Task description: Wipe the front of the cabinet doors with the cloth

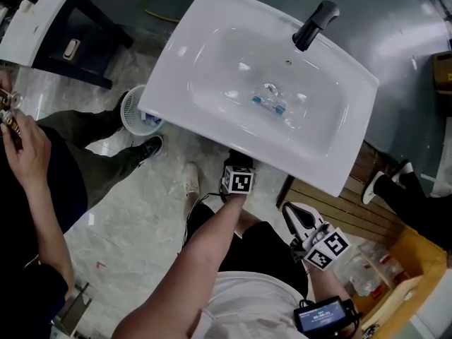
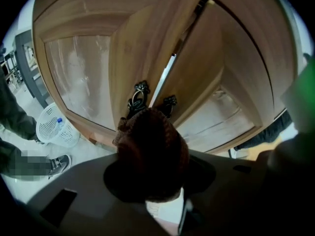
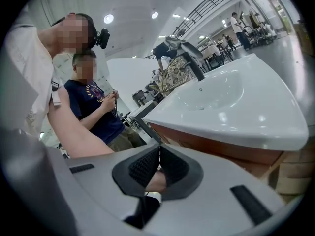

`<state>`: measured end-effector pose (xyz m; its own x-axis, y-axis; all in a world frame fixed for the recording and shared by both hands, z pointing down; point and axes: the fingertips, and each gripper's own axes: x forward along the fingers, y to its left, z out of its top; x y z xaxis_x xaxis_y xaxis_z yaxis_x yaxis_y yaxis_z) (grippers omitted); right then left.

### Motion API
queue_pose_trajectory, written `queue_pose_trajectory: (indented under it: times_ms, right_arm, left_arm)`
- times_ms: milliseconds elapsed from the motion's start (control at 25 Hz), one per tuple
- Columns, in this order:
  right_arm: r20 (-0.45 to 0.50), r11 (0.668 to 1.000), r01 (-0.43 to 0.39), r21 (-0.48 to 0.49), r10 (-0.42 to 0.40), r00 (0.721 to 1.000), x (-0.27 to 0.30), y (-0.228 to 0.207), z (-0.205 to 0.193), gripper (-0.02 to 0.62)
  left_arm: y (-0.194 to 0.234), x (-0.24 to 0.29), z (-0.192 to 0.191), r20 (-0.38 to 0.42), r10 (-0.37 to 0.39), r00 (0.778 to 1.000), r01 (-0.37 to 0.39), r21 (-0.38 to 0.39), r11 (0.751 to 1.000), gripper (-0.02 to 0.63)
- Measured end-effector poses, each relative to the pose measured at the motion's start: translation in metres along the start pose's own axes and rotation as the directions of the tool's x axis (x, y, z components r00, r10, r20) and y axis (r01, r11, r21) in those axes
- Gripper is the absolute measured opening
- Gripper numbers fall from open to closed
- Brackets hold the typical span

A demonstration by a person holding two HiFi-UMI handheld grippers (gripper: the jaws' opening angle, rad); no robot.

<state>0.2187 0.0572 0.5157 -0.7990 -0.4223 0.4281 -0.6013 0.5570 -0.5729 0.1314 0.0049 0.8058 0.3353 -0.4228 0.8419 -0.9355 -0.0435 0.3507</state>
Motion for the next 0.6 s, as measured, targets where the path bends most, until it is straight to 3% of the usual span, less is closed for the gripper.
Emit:
queue_pose_trajectory:
  times_ms: [280,480,600]
  right_arm:
    - [-0.013,0.999,-0.034,0.010,0.035,0.999,-0.007,-0.011,0.000,0.014]
    - [-0.015,0.999,-0.033,0.011,0.033,0.999,-0.020,-0.023,-0.001,0.014]
    - [-0.016,0.999,-0.028,0.017,0.029,0.999,-0.028,-0.030,-0.004,0.014]
  left_arm:
    - [-0.031,0.010,-0.005,-0.002,-0.024,1.000,0.024,0.014,1.000,0.156]
    - [-0.070,0.028,-0.002,-0.013,-0.088,0.996,0.089,0.181,0.979,0.158]
    - [-0.078,0.033,-0.009,-0.019,-0.094,0.995,0.096,0.208,0.973,0.158]
